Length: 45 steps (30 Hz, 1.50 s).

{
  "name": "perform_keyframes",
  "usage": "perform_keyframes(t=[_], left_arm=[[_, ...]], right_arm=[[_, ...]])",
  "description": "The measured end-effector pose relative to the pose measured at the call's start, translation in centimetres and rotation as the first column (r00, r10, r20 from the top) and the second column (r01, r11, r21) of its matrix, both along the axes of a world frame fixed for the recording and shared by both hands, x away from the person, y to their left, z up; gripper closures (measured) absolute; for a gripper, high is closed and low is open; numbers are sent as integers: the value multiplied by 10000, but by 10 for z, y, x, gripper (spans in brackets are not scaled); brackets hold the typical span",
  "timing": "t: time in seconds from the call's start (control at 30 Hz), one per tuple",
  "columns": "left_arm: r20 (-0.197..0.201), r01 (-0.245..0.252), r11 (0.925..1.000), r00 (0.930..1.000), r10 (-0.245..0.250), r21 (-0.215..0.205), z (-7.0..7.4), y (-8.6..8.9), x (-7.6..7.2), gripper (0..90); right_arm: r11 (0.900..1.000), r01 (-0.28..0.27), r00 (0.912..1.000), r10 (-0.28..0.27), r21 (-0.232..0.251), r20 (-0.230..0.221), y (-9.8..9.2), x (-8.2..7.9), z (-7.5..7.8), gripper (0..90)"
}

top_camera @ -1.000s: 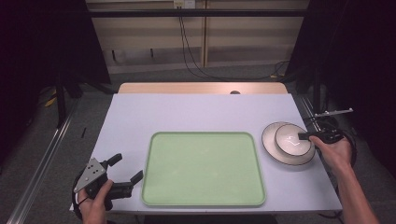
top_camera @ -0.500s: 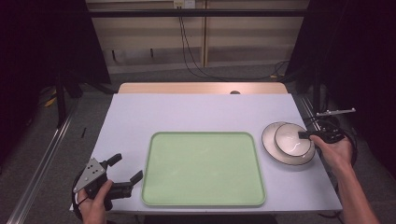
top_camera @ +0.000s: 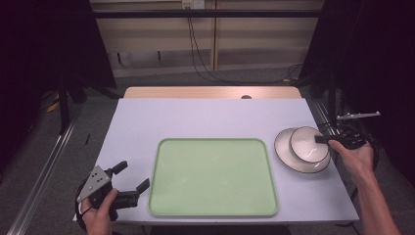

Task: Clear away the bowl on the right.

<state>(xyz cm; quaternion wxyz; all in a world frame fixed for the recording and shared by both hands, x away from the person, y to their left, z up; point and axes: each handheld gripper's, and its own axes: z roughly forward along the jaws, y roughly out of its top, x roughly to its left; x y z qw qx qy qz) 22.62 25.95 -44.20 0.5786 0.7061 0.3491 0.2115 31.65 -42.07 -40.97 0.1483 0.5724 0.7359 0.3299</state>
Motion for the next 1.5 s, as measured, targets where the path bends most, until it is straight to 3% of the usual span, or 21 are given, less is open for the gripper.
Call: perform_keyframes(t=[0.37, 0.47, 0.93, 1.5], left_arm=[[-19, 7, 10000, 10000, -7, 41, 0, 0, 0, 11], [-13, -17, 10000, 10000, 17, 64, 0, 0, 0, 11], [5, -15, 10000, 10000, 15, -2, 0, 0, 0, 9], [-36, 5, 10000, 10000, -5, 56, 0, -2, 1, 10]], right_arm=[[9986, -241, 9992, 226, 480, 326, -1, -4, 12, 833], [9986, -355, 9986, 339, 399, 397, 1, -5, 16, 832], [9918, -1194, 9912, 1166, 446, 620, 34, -4, 30, 832], [9802, -1903, 9800, 1864, 540, 696, 53, -2, 36, 831]])
